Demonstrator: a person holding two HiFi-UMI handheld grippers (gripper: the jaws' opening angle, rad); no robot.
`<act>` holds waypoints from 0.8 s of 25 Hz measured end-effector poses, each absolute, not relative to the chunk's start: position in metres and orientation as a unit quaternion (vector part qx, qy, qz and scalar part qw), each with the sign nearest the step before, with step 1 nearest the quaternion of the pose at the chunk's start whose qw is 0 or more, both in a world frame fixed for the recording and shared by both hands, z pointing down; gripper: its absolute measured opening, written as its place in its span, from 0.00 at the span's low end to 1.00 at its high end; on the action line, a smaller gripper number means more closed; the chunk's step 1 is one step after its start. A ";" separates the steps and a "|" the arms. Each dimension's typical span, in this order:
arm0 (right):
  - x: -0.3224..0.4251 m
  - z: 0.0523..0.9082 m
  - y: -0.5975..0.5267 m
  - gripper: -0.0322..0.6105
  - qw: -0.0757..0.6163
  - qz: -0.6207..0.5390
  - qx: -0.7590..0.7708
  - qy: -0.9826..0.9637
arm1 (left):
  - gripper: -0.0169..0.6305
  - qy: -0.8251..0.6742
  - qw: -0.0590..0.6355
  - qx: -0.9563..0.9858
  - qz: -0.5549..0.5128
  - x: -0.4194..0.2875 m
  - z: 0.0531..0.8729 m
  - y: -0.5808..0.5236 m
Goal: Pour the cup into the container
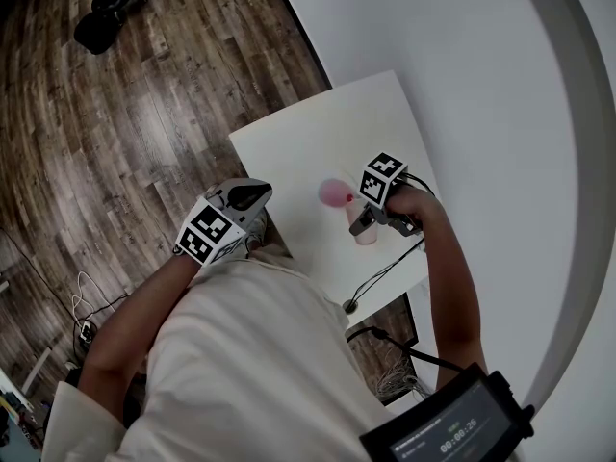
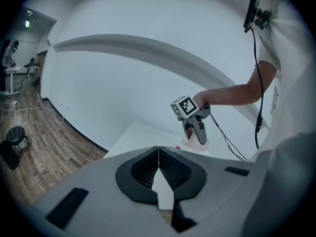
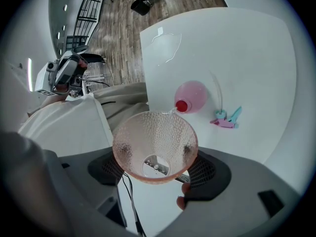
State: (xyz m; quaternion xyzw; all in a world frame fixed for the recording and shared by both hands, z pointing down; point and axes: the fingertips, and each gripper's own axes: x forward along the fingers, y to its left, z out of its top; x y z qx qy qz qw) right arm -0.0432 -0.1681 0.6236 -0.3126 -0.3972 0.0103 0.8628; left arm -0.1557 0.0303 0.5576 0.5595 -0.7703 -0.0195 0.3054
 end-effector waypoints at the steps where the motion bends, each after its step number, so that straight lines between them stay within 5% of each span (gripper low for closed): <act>1: -0.043 0.623 -0.168 0.63 0.863 0.010 -0.313 -0.397 | 0.04 -0.771 0.305 0.559 -0.020 -0.156 0.557 0.031; 20: -0.040 0.624 -0.163 0.63 0.869 0.001 -0.321 -0.377 | 0.04 -0.772 0.305 0.557 -0.021 -0.150 0.561 0.036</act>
